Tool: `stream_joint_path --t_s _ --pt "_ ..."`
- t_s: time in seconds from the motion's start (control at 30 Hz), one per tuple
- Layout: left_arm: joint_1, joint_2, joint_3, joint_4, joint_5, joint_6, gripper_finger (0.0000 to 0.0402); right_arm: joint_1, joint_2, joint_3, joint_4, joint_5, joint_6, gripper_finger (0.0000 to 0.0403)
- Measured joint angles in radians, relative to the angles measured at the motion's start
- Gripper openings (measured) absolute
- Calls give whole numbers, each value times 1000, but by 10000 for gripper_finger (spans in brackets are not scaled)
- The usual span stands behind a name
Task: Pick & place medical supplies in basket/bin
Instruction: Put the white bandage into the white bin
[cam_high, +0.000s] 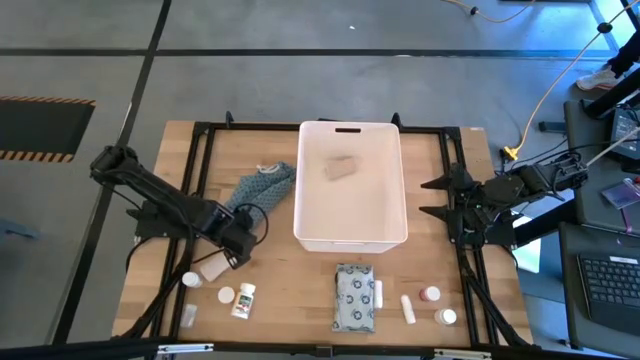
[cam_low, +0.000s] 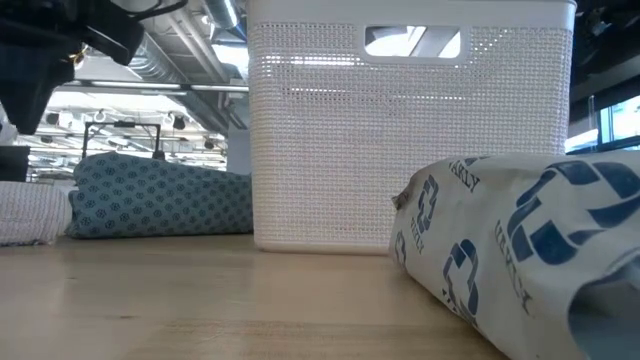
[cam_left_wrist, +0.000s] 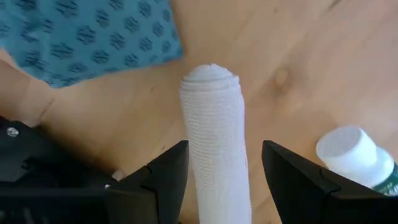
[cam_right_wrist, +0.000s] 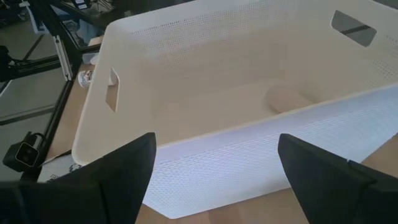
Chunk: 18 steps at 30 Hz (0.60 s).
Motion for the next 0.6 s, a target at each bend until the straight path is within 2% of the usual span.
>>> stream_joint_path --t_s 0.2,0.6 --pt "18 26 0 -1 51 -83 212 0 0 0 0 0 3 339" --pt "24 87 -27 -2 50 -172 308 0 0 0 0 -1 5 339"
